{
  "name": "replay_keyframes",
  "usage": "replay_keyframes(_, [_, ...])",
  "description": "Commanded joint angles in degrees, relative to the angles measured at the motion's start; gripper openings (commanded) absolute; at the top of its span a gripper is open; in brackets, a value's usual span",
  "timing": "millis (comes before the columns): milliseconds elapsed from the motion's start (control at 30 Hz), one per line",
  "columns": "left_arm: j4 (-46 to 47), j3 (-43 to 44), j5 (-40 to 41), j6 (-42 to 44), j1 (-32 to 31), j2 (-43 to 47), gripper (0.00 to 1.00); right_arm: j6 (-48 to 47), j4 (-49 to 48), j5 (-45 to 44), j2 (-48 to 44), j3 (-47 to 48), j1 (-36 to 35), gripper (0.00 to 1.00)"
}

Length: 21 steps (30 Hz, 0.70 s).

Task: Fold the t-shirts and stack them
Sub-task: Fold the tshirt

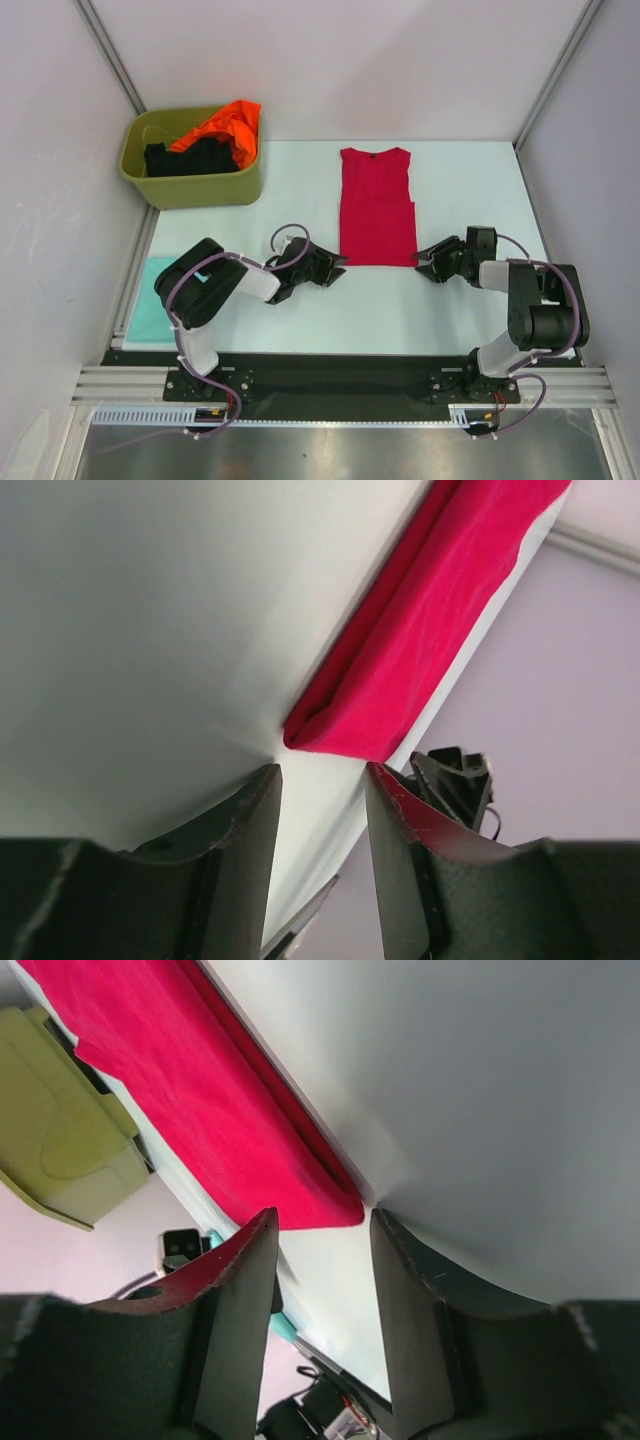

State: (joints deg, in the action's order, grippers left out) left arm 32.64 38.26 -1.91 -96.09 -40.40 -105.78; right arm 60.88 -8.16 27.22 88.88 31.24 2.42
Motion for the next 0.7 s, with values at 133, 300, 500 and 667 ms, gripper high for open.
replay_keyframes(133, [-10.1, 0.9, 6.3, -6.7, -0.3, -1.2, 0.43, 3.7, -2.5, -4.2, 2.6, -0.5, -0.9, 0.45])
replay_keyframes(300, [-11.0, 2.2, 6.3, -6.9, -0.2, -2.4, 0.41, 5.0, -3.3, -5.0, 3.6, -0.7, -1.0, 0.43])
replay_keyframes(500, [-10.7, 2.0, 7.0, -7.5, -0.2, -2.9, 0.38, 5.6, -3.7, -3.9, 4.9, -0.6, -1.2, 0.40])
replay_keyframes(667, [-9.6, 1.6, 6.9, -8.1, -0.1, -3.6, 0.32, 5.6, -3.8, -3.7, 4.6, -1.4, -1.2, 0.39])
